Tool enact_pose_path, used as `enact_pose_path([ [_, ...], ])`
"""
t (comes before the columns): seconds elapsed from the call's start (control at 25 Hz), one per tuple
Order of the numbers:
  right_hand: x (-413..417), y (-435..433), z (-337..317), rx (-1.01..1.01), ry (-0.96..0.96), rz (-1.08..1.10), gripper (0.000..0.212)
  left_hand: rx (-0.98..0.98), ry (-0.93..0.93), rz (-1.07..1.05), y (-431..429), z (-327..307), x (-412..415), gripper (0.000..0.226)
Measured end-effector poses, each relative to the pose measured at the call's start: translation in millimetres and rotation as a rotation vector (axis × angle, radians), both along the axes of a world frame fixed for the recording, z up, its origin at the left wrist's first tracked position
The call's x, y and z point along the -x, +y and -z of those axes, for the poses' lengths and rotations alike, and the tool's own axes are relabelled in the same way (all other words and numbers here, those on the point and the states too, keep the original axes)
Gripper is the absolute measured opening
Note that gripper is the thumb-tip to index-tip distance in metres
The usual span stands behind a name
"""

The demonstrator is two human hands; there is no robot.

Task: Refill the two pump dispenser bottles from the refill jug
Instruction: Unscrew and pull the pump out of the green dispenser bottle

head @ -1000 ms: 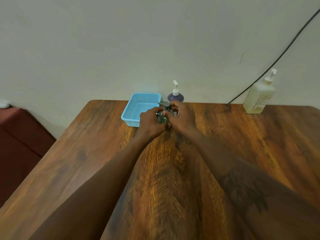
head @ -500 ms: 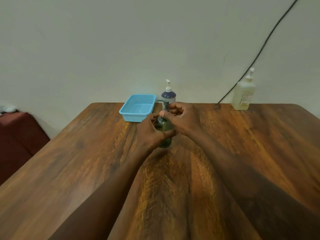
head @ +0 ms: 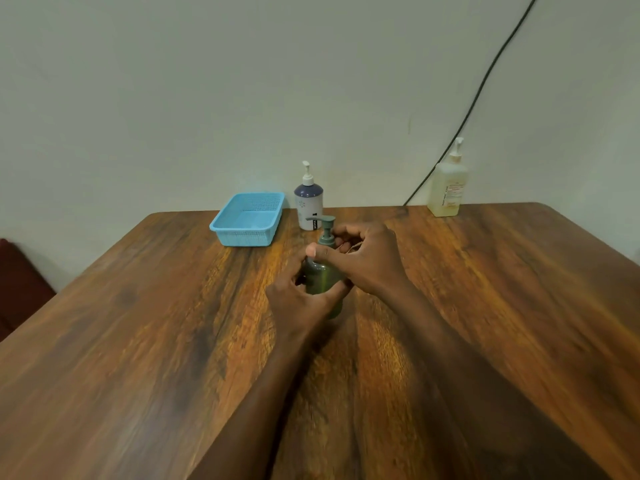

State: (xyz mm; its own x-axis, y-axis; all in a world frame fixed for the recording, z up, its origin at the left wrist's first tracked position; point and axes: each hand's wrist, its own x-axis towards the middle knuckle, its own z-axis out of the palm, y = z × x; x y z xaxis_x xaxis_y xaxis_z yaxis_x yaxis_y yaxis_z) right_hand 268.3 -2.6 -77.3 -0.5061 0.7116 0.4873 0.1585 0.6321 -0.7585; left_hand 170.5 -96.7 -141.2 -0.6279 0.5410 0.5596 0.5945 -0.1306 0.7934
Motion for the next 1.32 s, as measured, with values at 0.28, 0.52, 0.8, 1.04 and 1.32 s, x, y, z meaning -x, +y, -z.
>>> enact_pose_path([
  [0.28, 10.3, 11.7, -1.4, -0.053, 0.019, -0.024, 0.033, -0.055, -0.104, 0.066, 5.1, -3.6, 11.9, 0.071],
  [0.52, 7.6, 19.0, -11.6, 0.066, -0.033, -0.221, 0.026, -0.067, -0.196, 0.224, 1.7, -8.6, 25.1, 0.059],
  [0.8, 13.6, 6.9, -9.3, -0.023, -0.084, -0.034, 0.041, -0.053, -0.102, 0.134, 2.3, -5.9, 15.8, 0.068],
  [1.04, 6.7, 13.2, -14.8, 0.217, -0.047, -0.338, 0.070, -0.021, -0.182, 0.103, -9.1, 1.5, 14.5, 0.060],
  [1.32, 8.5, -2.0, -16.4, -0.078, -0.169, -0.040, 0.082, 0.008, -0.089, 0.008, -13.8, 4.2, 14.1, 0.074],
])
